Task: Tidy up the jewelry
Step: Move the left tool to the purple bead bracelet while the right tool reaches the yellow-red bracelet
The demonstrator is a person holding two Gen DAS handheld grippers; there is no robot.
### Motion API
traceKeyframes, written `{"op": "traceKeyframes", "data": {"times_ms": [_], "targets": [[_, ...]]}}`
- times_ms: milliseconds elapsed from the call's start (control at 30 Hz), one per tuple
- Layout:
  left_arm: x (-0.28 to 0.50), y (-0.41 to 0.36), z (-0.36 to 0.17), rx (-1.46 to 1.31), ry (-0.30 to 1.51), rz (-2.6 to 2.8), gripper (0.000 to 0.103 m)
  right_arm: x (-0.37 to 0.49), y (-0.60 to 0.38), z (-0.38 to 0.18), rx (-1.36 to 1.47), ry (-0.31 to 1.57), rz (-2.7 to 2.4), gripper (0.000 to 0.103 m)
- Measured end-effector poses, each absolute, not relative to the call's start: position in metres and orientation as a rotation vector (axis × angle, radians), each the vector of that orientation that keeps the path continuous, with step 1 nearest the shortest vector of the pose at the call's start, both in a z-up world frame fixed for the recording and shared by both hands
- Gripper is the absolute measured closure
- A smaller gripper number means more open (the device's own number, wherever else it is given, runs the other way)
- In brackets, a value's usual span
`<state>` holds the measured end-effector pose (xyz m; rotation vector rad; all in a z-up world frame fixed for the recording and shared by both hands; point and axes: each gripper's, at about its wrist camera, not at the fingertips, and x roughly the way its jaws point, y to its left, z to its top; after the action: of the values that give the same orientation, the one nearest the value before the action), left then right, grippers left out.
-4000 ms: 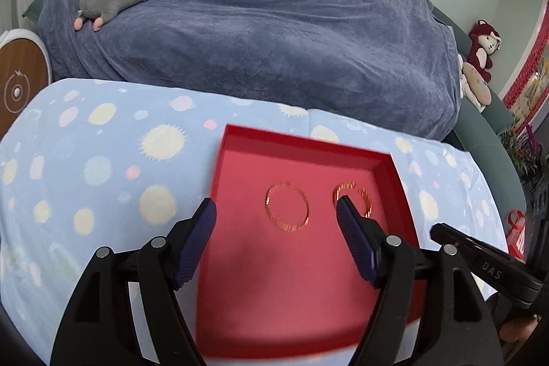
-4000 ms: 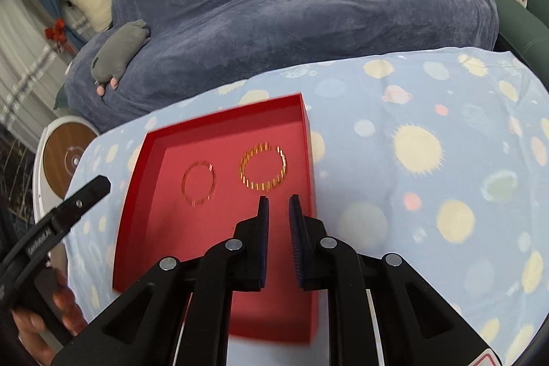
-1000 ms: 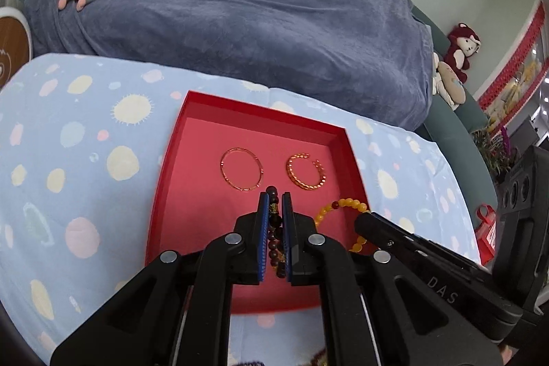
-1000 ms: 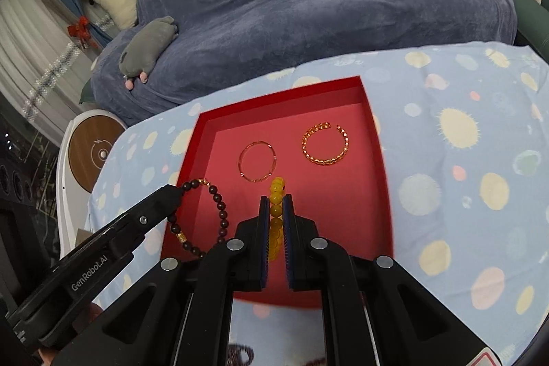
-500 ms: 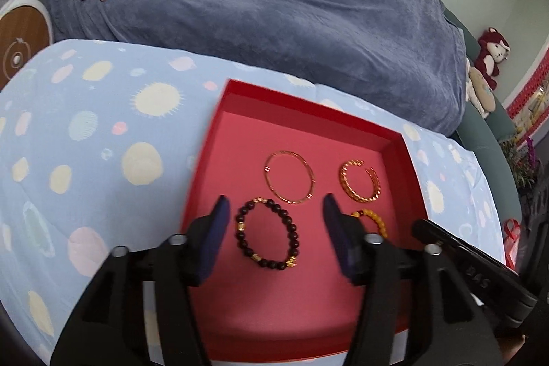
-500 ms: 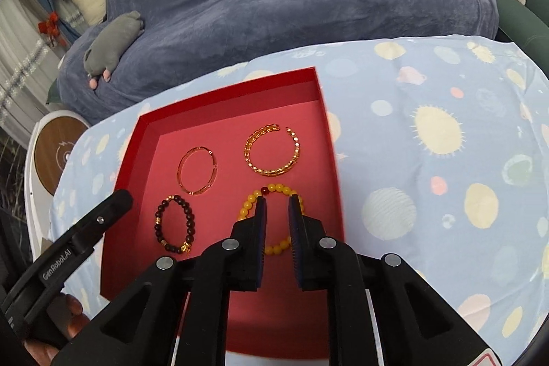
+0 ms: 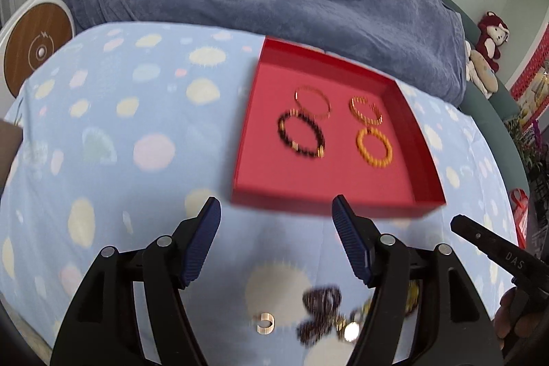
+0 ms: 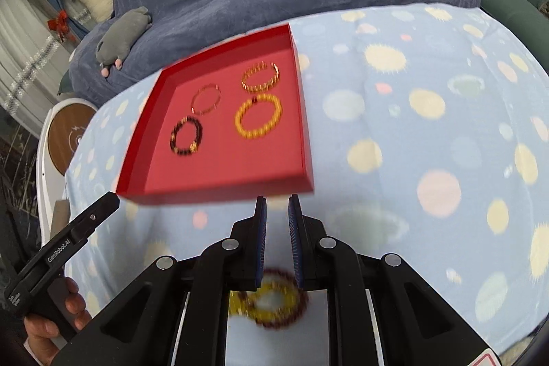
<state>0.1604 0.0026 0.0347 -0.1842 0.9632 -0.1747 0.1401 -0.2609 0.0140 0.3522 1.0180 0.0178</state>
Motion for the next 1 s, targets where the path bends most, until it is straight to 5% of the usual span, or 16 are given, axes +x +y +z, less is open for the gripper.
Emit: {"op": "traceKeyframes", "data": {"times_ms": [467, 800, 1000], "targets": [[0.101, -0.038, -0.013, -0.104, 1.094, -0.299, 0.045, 0.065, -0.246, -0.022, 0.388, 1.123, 0.012, 0.088], [0.105, -0.042, -0.019, -0.104, 1.103, -0.300, 0.084, 0.064, -0.233, -0.027, 0.379, 1.135, 0.045, 0.088], [0.105, -0.040, -0.012, -0.118, 1.092, -0.295, 0.095, 0.065, -0.224, -0.025, 0.342, 1.134, 0.069, 0.088]]}}
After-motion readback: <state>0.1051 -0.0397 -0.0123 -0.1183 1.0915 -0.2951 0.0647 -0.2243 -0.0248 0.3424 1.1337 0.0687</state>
